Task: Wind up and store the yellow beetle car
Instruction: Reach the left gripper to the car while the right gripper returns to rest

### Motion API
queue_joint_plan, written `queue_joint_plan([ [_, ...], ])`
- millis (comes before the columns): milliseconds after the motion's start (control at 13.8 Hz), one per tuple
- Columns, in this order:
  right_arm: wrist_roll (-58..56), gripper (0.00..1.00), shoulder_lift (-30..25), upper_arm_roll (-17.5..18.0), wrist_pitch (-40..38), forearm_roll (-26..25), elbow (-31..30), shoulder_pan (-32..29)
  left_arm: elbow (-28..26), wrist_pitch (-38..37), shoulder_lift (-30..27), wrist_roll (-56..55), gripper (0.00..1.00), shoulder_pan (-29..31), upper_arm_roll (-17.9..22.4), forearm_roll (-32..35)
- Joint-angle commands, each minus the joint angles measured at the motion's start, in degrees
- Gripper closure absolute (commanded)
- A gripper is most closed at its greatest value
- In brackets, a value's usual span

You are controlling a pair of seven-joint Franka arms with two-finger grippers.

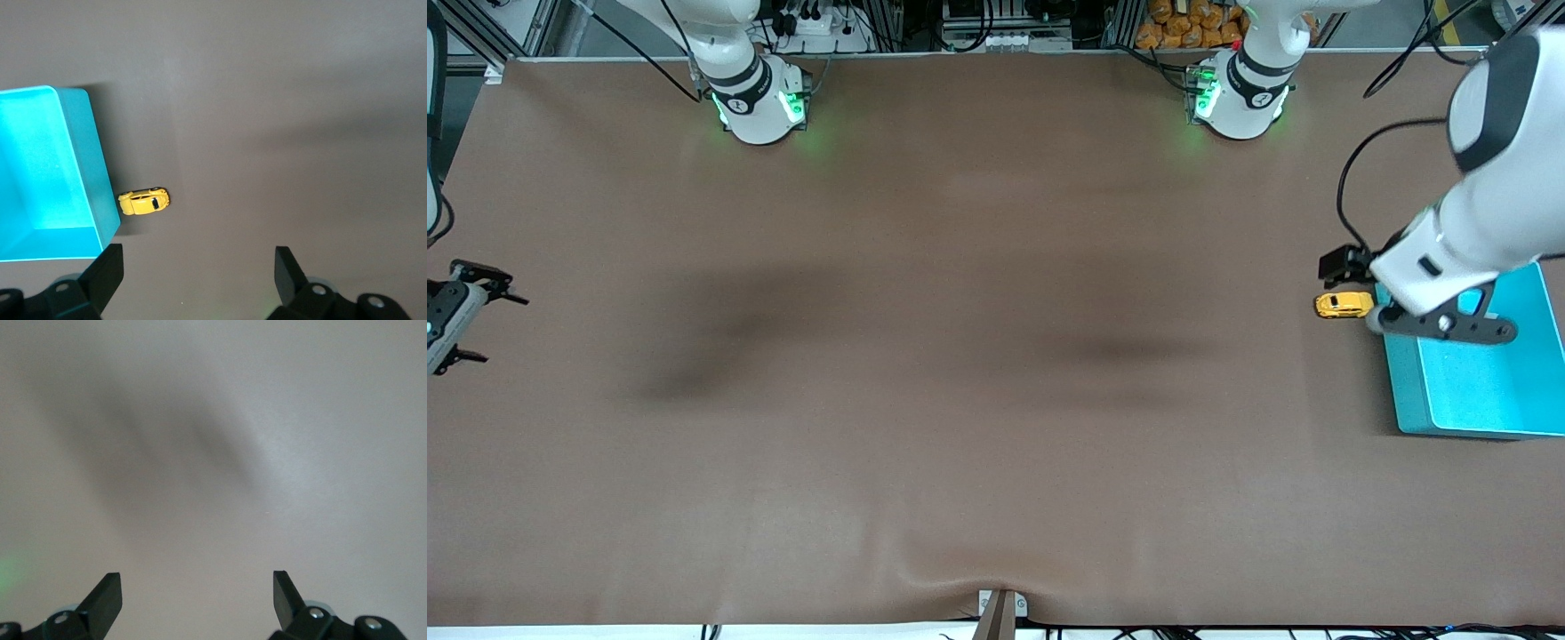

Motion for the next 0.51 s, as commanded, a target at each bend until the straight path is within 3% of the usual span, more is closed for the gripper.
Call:
queue_joint_plan([
  [0, 9.1, 0.0, -0.2, 0.1, -5.7, 0.7, 5.0, 0.8, 0.8, 0.1, 3.8, -3.2, 0.0, 0.7, 0.0, 1.5],
  [290, 20.0, 0.0, 0.2, -0.2, -13.6, 0.2, 14.1, 1.5, 0.8, 0.1, 6.3, -8.3, 0.0, 2.4, 0.8, 1.5],
  [434, 25.2, 0.0, 0.1, -0.6, -14.2, 0.1, 15.5, 1.1, 0.8, 0.0, 5.9, -7.5, 0.0, 5.1, 0.8, -0.6],
])
